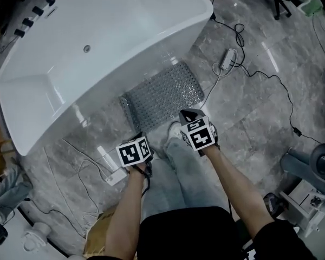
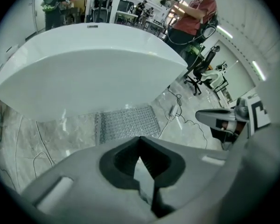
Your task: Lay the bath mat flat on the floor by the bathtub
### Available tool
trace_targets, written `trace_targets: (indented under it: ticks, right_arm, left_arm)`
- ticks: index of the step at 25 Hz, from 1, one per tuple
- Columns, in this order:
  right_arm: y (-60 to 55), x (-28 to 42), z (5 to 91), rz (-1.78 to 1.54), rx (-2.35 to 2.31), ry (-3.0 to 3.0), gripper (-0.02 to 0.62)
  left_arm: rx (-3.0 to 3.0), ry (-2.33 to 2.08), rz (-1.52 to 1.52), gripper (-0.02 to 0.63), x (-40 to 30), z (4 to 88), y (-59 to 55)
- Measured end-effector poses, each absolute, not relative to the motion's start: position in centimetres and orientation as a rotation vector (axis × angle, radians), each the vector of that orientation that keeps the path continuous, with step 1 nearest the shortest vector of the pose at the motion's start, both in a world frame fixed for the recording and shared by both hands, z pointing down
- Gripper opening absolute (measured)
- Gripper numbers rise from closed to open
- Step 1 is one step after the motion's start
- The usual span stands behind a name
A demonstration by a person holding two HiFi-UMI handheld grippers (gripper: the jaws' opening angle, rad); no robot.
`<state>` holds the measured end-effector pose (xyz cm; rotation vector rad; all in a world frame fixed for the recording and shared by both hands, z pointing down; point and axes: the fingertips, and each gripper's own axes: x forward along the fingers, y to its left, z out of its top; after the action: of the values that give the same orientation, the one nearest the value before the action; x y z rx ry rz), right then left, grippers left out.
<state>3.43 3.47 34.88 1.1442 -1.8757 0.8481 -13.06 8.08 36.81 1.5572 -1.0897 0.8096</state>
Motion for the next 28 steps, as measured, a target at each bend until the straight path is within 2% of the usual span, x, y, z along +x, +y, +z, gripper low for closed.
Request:
trace_targets:
  ticks: [10,17,28]
  right_arm:
    - [1.6,3.5,28.4,0.81,1.224,-1.959,0.008]
    - [-0.9,2.8,22.7,0.738,1.253,-2.049,0.008]
    - [-3.8,1.6,12.9,0.681,1.364,-2.218,0.008]
  left_arm:
    - [1.575,-1.302,0.601,0.005,-17.3,29.1,4.1]
    - [1.718,-1.364,0.602,0.005,-16.5,22.8,1.9]
    - [1.856,-1.44,0.415,0.005,-14.0,11.8,-0.8]
